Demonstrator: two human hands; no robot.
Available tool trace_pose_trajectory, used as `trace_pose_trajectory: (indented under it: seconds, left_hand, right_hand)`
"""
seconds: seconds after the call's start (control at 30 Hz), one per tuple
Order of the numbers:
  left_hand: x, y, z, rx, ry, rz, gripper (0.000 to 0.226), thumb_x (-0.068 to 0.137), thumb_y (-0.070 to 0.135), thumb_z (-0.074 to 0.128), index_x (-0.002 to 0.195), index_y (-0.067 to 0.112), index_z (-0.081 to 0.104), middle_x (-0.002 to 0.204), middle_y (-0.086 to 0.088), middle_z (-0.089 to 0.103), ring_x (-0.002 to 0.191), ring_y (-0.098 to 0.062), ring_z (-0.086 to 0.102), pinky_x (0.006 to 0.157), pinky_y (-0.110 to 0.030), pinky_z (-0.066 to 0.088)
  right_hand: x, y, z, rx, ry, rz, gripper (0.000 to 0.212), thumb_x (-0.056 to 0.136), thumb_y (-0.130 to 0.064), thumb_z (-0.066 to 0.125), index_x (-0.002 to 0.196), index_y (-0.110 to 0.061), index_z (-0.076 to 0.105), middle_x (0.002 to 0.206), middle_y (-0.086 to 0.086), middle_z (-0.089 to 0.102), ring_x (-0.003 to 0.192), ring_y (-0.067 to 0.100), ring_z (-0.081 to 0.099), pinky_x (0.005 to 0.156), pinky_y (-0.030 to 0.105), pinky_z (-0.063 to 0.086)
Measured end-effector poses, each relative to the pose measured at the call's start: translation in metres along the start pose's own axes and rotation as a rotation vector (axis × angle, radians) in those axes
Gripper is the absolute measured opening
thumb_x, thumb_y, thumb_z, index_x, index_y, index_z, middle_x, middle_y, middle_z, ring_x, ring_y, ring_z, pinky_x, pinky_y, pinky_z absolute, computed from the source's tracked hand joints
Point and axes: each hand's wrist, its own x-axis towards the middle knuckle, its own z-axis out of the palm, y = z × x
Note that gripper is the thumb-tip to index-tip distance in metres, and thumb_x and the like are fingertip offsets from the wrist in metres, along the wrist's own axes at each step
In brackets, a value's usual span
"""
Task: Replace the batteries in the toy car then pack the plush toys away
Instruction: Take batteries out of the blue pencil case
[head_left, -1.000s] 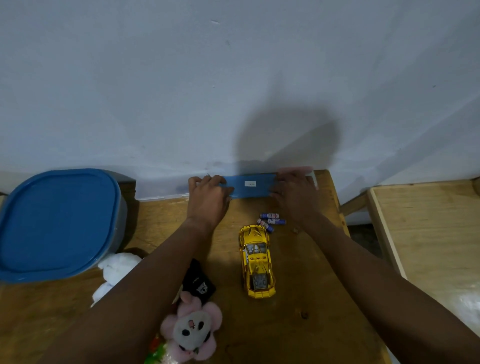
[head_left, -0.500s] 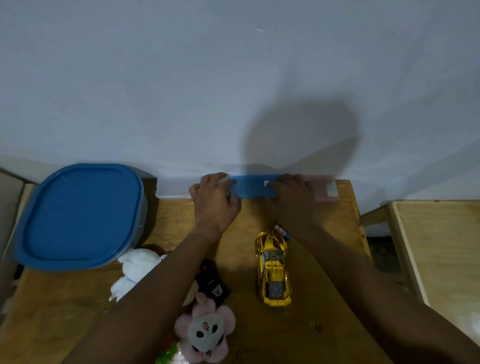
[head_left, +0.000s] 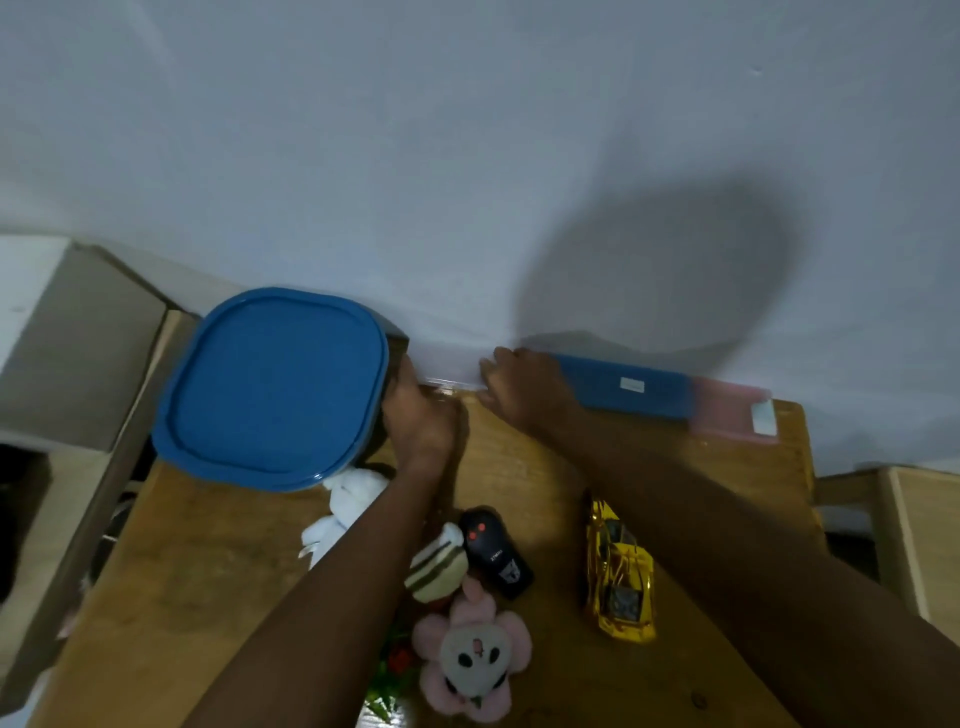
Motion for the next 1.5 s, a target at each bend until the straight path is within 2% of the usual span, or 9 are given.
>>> trace_pose_trajectory:
  seconds: [0.23, 0.33, 0.43, 0.6, 0.7, 0.87, 0.97, 1.13, 1.5]
  left_hand:
    - [-0.007, 0.002, 0.001, -0.131, 0.118, -0.009, 0.056, 0.069, 0.012, 0.082, 0.122, 0.022, 0.065, 0.107, 0.001, 0.073, 0.094, -0.017, 0.065, 0.083, -0.028, 0.053]
    - [-0.006, 0.003, -0.001, -0.158, 0.139, -0.048, 0.055, 0.071, 0.008, 0.079, 0.122, 0.024, 0.065, 0.106, 0.001, 0.073, 0.092, -0.016, 0.064, 0.079, -0.022, 0.044]
    - [-0.005, 0.004, -0.004, -0.141, 0.126, -0.081, 0.051, 0.077, 0.006, 0.076, 0.123, 0.022, 0.064, 0.108, 0.0, 0.071, 0.098, -0.02, 0.064, 0.08, -0.025, 0.044]
    - [-0.012, 0.008, -0.007, -0.095, 0.12, -0.039, 0.072, 0.083, 0.003, 0.075, 0.145, 0.02, 0.043, 0.127, -0.007, 0.065, 0.112, -0.022, 0.062, 0.093, -0.031, 0.046]
    - [-0.015, 0.005, -0.002, 0.037, 0.048, 0.07, 0.054, 0.087, 0.006, 0.07, 0.138, 0.018, 0.056, 0.136, -0.008, 0.057, 0.114, -0.023, 0.061, 0.095, -0.029, 0.048]
    - [-0.017, 0.004, 0.002, 0.152, -0.009, 0.07, 0.056, 0.08, 0.027, 0.083, 0.13, 0.009, 0.065, 0.149, -0.012, 0.045, 0.124, -0.028, 0.057, 0.105, -0.037, 0.049]
    - [-0.02, 0.006, 0.002, 0.179, 0.008, 0.07, 0.066, 0.073, 0.04, 0.087, 0.128, 0.009, 0.066, 0.148, -0.011, 0.045, 0.125, -0.029, 0.056, 0.106, -0.038, 0.048]
    - [-0.021, 0.002, 0.005, 0.187, 0.032, 0.061, 0.067, 0.069, 0.046, 0.089, 0.124, 0.013, 0.069, 0.148, -0.008, 0.047, 0.126, -0.027, 0.055, 0.104, -0.039, 0.05]
    - [-0.029, 0.008, 0.0, 0.242, -0.002, 0.043, 0.066, 0.073, 0.044, 0.086, 0.127, 0.015, 0.06, 0.148, -0.013, 0.033, 0.125, -0.035, 0.049, 0.1, -0.042, 0.048]
  right_hand:
    - [0.007, -0.006, -0.016, -0.343, -0.182, -0.297, 0.025, 0.095, -0.015, 0.044, 0.097, -0.002, 0.065, 0.091, 0.014, 0.064, 0.08, 0.03, 0.063, 0.054, 0.032, 0.032]
    - [0.014, -0.003, -0.023, -0.349, -0.175, -0.333, 0.015, 0.072, -0.022, 0.071, 0.07, -0.008, 0.069, 0.066, 0.01, 0.065, 0.057, 0.026, 0.062, 0.05, 0.026, 0.026]
    - [0.017, -0.003, -0.024, -0.276, -0.225, -0.371, 0.019, 0.084, -0.021, 0.057, 0.086, -0.007, 0.07, 0.085, 0.014, 0.069, 0.075, 0.031, 0.066, 0.057, 0.03, 0.03]
    - [0.021, 0.026, -0.028, 0.063, -0.077, -0.161, 0.031, 0.091, -0.035, 0.051, 0.078, -0.009, 0.062, 0.081, 0.015, 0.067, 0.078, 0.033, 0.064, 0.068, 0.035, 0.043]
    - [0.014, 0.04, -0.027, 0.251, 0.073, -0.109, 0.036, 0.094, -0.038, 0.048, 0.081, -0.008, 0.064, 0.078, 0.012, 0.066, 0.075, 0.03, 0.062, 0.065, 0.037, 0.048]
    - [-0.005, 0.022, -0.02, 0.02, 0.472, 0.259, 0.007, 0.079, -0.02, 0.069, 0.076, -0.014, 0.067, 0.085, 0.005, 0.064, 0.073, 0.024, 0.063, 0.052, 0.028, 0.047]
    - [-0.013, 0.014, -0.015, 0.239, 0.376, 0.367, 0.014, 0.089, -0.025, 0.06, 0.083, -0.014, 0.062, 0.084, 0.006, 0.064, 0.074, 0.026, 0.062, 0.059, 0.032, 0.047]
    - [-0.015, 0.009, 0.008, 0.331, 0.01, 0.197, 0.018, 0.091, -0.028, 0.054, 0.094, -0.017, 0.068, 0.096, 0.008, 0.068, 0.093, 0.029, 0.063, 0.067, 0.034, 0.043]
    - [-0.03, 0.016, -0.008, 0.399, 0.093, 0.227, 0.013, 0.086, -0.016, 0.057, 0.096, -0.01, 0.064, 0.092, 0.01, 0.059, 0.086, 0.028, 0.057, 0.063, 0.032, 0.033]
